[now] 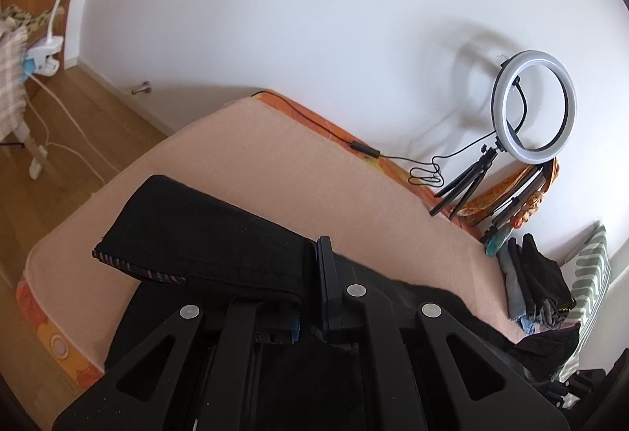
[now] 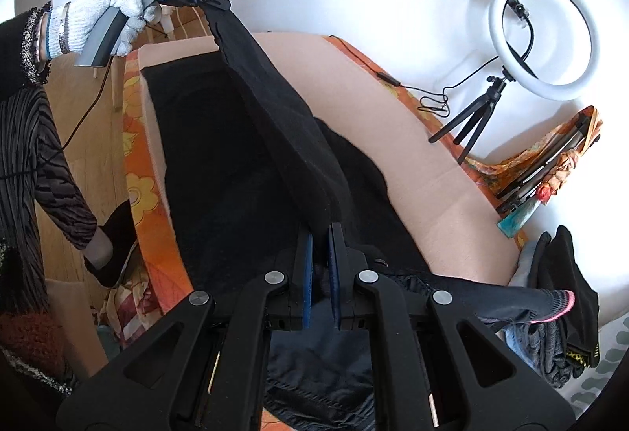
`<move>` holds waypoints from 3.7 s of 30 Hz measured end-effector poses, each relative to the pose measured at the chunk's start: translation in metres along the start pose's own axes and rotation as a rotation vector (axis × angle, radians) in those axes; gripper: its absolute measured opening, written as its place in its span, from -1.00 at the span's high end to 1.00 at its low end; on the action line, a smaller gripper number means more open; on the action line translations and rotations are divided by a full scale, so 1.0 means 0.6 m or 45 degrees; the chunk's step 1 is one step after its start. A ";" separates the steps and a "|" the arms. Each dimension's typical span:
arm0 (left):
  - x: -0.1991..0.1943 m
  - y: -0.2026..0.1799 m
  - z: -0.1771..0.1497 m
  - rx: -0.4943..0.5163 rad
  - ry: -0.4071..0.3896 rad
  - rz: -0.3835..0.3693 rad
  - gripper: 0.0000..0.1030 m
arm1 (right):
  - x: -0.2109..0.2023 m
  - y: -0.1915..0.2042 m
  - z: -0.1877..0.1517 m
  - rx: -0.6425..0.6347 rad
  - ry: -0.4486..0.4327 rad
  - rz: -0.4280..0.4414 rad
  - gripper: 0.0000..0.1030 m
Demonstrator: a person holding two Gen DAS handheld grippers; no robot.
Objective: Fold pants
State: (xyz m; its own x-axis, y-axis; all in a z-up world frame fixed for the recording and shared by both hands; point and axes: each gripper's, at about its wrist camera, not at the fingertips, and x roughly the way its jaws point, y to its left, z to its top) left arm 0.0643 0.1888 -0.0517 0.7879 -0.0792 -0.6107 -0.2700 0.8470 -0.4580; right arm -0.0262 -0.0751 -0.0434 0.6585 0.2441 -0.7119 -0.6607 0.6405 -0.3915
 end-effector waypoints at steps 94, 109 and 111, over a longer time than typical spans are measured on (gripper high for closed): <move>0.054 -0.419 -0.358 1.033 0.692 -0.788 0.40 | 0.019 -0.232 -0.425 1.633 0.050 0.198 0.00; 0.068 -0.445 -0.419 1.108 0.814 -0.824 0.40 | -0.017 -0.225 -0.416 1.594 -0.015 0.105 0.82; 0.070 -0.450 -0.425 1.129 0.813 -0.825 0.40 | -0.046 -0.220 -0.402 1.559 -0.084 0.117 0.84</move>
State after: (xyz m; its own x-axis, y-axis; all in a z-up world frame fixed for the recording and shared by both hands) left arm 0.0294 -0.1774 -0.1183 0.1638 -0.6383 -0.7522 0.7200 0.5986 -0.3511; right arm -0.0441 -0.3422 -0.1126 0.6677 0.3376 -0.6635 0.0454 0.8711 0.4890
